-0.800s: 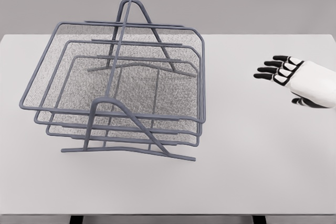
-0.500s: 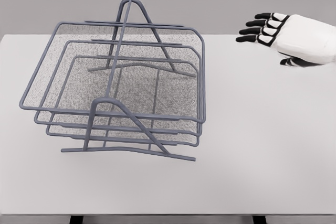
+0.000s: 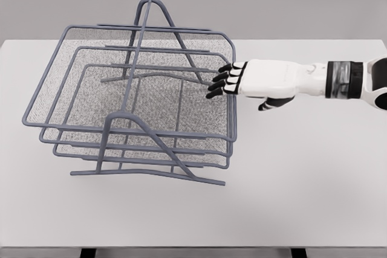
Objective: Pull out the upper folder box with right arm
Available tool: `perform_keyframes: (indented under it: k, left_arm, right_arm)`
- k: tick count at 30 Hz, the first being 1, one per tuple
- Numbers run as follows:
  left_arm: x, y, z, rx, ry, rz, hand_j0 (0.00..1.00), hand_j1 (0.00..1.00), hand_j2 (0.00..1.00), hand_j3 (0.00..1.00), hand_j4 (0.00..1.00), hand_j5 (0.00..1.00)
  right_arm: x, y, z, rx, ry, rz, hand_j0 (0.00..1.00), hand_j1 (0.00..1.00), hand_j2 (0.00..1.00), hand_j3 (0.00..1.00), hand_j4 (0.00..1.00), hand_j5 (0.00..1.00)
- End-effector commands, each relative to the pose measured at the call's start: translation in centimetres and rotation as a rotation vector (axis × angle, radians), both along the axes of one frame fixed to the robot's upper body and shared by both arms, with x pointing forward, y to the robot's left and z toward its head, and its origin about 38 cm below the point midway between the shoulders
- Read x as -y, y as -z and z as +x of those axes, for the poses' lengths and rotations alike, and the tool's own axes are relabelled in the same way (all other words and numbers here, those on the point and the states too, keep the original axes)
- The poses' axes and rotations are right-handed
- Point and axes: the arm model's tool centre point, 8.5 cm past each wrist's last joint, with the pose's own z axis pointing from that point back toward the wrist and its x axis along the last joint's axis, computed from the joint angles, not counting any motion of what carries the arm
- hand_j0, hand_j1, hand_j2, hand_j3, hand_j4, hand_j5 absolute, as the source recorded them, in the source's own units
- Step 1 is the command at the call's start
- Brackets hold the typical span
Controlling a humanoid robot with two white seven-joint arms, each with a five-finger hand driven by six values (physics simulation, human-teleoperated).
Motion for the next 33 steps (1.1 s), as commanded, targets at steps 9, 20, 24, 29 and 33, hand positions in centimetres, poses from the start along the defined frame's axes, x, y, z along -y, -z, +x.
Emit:
perform_keyframes:
  k: [9, 20, 24, 29, 33]
  left_arm:
    - [0.0, 0.0, 0.0, -0.001, 0.000, 0.000, 1.00, 1.00, 1.00, 1.00, 1.00, 1.00]
    - [0.0, 0.0, 0.0, -0.001, 0.000, 0.000, 1.00, 1.00, 1.00, 1.00, 1.00, 1.00]
    - [0.0, 0.0, 0.0, -0.001, 0.000, 0.000, 1.00, 1.00, 1.00, 1.00, 1.00, 1.00]
    - [0.0, 0.0, 0.0, -0.001, 0.000, 0.000, 1.00, 1.00, 1.00, 1.00, 1.00, 1.00]
    - [0.0, 0.0, 0.0, -0.001, 0.000, 0.000, 1.00, 1.00, 1.00, 1.00, 1.00, 1.00]
  right_arm:
    - [2.7, 1.2, -0.6, 0.012, 0.017, -0.117, 1.00, 1.00, 1.00, 1.00, 1.00, 1.00]
    - [6.0, 0.3, -1.5, 0.022, 0.071, -0.171, 1.00, 1.00, 1.00, 1.00, 1.00, 1.00]
    - [6.7, 0.4, -1.6, 0.016, 0.086, -0.183, 1.00, 1.00, 1.00, 1.00, 1.00, 1.00]
    - [8.1, 0.4, -1.9, 0.012, 0.113, -0.204, 1.00, 1.00, 1.00, 1.00, 1.00, 1.00]
    - [9.2, 0.5, -2.1, 0.005, 0.136, -0.221, 1.00, 1.00, 1.00, 1.00, 1.00, 1.00]
